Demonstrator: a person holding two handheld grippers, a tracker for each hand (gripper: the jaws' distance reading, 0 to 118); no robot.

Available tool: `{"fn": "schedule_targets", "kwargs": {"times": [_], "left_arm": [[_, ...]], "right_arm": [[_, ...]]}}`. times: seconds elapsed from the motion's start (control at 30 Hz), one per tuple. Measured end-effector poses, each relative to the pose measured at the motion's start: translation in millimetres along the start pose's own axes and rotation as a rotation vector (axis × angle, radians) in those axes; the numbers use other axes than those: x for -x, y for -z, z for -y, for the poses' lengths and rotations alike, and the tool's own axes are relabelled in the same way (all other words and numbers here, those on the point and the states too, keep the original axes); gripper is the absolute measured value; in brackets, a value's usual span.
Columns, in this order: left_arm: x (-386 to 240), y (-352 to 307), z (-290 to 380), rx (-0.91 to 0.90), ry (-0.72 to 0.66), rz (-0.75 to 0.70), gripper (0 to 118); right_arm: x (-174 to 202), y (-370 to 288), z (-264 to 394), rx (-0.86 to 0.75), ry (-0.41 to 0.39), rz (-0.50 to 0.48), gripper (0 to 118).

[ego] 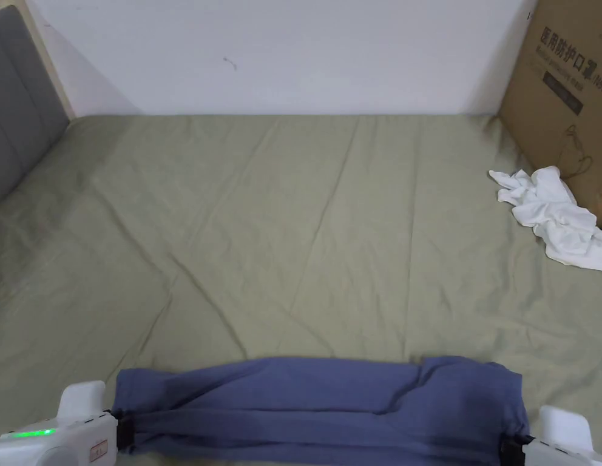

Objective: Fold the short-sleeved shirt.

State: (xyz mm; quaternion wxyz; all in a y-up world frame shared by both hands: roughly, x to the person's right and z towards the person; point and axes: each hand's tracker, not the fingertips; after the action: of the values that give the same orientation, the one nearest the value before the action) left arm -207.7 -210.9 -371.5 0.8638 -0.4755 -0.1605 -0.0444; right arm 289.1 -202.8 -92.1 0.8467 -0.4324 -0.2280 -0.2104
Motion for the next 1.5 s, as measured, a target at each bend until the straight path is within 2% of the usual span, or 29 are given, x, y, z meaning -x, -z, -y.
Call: {"fn": "schedule_targets", "kwargs": {"times": [0.03, 0.07, 0.1, 0.13, 0.23, 0.27, 0.3, 0.33, 0.6, 0.73, 0.9, 0.97, 1.0, 1.03, 1.07, 1.1, 1.13, 1.17, 1.23, 1.27, 1.4, 1.5], "left_arm": [[-1.2, -1.9, -1.1, 0.002, 0.000, -0.002, 24], [-2.0, -7.4, -2.3, 0.005, -0.009, 0.000, 46], [-1.6, -11.5, -4.1, 0.007, -0.026, 0.015, 70], [-0.8, -17.7, -6.9, -0.003, -0.060, 0.040, 85], [-3.1, -42.7, -17.2, -0.083, -0.117, 0.085, 85], [-4.6, -52.8, -23.3, -0.114, -0.122, 0.106, 85], [-7.2, -63.0, -30.3, -0.143, -0.126, 0.116, 85], [-10.6, -72.4, -36.5, -0.171, -0.115, 0.117, 86], [-51.2, -163.4, -90.5, -0.532, 0.034, 0.063, 107], [-70.4, -183.2, -107.8, -0.639, 0.093, 0.018, 109], [-86.8, -187.8, -118.2, -0.697, 0.074, 0.015, 109], [-93.9, -187.6, -116.2, -0.737, 0.072, 0.006, 107], [-97.1, -187.5, -115.0, -0.743, 0.072, 0.004, 104], [-99.3, -187.0, -114.2, -0.744, 0.075, 0.007, 95], [-101.6, -186.0, -114.5, -0.740, 0.079, 0.011, 72], [-103.3, -184.4, -113.4, -0.739, 0.080, 0.022, 52], [-104.0, -182.7, -112.8, -0.739, 0.078, 0.038, 26], [-105.3, -181.0, -112.2, -0.730, 0.076, 0.054, 18], [-106.9, -177.7, -111.1, -0.708, 0.075, 0.107, 7], [-107.0, -176.7, -111.1, -0.685, 0.064, 0.134, 7], [-105.8, -172.1, -111.3, -0.661, 0.066, 0.156, 4], [-96.0, -167.0, -112.7, -0.618, 0.029, 0.205, 4]], "right_arm": [[1.8, -3.6, -1.3, -0.004, -0.003, 0.001, 6], [3.8, -10.0, -3.4, -0.018, -0.004, -0.003, 15], [7.3, -19.1, -4.8, -0.032, -0.006, -0.008, 27], [10.5, -27.7, -8.6, -0.069, -0.012, -0.015, 43], [21.4, -55.0, -25.1, -0.163, -0.033, -0.040, 64], [25.7, -64.3, -33.6, -0.200, -0.041, -0.052, 86], [31.3, -74.3, -42.2, -0.240, -0.053, -0.062, 94], [36.4, -83.4, -49.8, -0.279, -0.066, -0.068, 98], [99.3, -158.6, -105.5, -0.622, -0.193, -0.083, 105], [127.5, -175.3, -115.6, -0.755, -0.238, -0.033, 105], [150.0, -179.4, -118.4, -0.837, -0.266, 0.032, 105], [155.9, -178.3, -117.1, -0.850, -0.272, 0.040, 105], [158.0, -177.5, -116.6, -0.852, -0.274, 0.042, 103], [156.9, -174.8, -117.6, -0.853, -0.276, 0.044, 98], [158.5, -173.9, -116.6, -0.853, -0.278, 0.045, 78], [159.1, -173.4, -114.5, -0.859, -0.276, 0.044, 50], [158.4, -172.3, -113.9, -0.865, -0.276, 0.034, 17], [158.2, -170.0, -113.0, -0.873, -0.278, 0.028, 8], [159.8, -168.1, -110.4, -0.884, -0.278, 0.040, 4], [157.0, -167.7, -111.5, -0.874, -0.291, 0.001, 3], [159.1, -164.7, -110.0, -0.867, -0.302, 0.022, 3], [157.4, -162.3, -111.1, -0.849, -0.293, 0.000, 3]]}}
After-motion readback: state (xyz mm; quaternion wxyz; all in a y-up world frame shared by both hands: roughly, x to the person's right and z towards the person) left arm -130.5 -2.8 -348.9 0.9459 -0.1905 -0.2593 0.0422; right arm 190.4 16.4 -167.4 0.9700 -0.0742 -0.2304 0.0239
